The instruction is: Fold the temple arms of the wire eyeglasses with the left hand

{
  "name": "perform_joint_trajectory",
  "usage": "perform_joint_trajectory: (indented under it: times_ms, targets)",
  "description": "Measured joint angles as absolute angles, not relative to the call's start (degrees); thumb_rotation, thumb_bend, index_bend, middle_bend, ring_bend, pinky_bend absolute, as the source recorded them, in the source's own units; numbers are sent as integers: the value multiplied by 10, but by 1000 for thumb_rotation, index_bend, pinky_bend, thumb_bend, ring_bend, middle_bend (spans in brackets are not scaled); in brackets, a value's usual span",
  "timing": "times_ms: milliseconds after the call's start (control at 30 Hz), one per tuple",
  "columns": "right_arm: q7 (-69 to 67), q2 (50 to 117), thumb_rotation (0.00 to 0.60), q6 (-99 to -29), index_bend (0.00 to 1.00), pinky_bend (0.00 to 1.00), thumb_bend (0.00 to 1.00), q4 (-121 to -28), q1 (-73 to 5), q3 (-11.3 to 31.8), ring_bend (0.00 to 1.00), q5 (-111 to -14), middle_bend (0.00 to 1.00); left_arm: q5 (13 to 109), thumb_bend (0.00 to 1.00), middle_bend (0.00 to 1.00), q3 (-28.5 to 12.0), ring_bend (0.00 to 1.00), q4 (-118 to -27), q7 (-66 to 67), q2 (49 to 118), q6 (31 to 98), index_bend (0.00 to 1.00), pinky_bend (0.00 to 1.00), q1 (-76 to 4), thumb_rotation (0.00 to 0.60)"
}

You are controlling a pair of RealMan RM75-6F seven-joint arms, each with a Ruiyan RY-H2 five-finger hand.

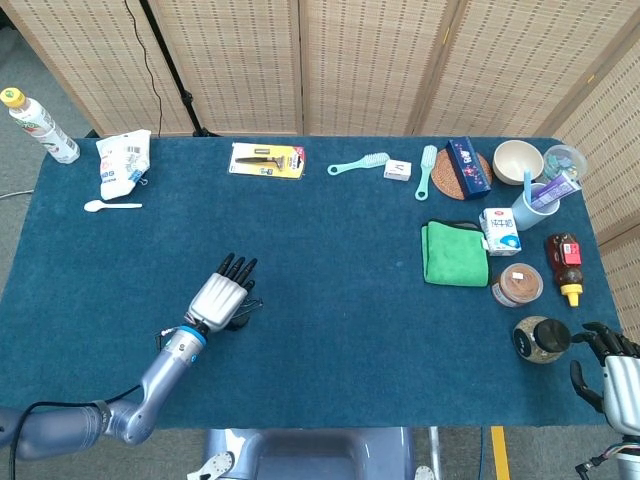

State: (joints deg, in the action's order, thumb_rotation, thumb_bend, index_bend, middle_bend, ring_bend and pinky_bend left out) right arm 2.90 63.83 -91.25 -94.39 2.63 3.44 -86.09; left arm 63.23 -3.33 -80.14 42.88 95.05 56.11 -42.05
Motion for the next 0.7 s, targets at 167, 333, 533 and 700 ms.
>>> perform_joint_trajectory:
  times_ms: [167, 333, 533, 700]
  targets:
    - [27, 638, 600, -915, 381, 365, 479, -943, 28, 34, 307, -862, 268, 625, 291, 0, -29, 0, -807, 444, 949, 565, 289, 0, -420, 347]
    - [26, 637, 600, -917, 382, 365, 478, -943, 30, 33, 307, -862, 268, 616, 291, 0, -30, 0, -803, 448, 955, 571, 357, 0, -417, 347]
    - [24, 638, 600, -916, 382, 365, 478, -942, 31, 32, 307, -861, 268, 616, 290, 0, -21, 0, -793, 453, 965, 576, 385, 0, -412, 346]
    - [22, 639, 600, -915, 382, 365, 478, -941, 31, 33, 307, -861, 268, 620, 292, 0, -16, 0, -791, 455, 970, 584, 400, 0, -407, 347]
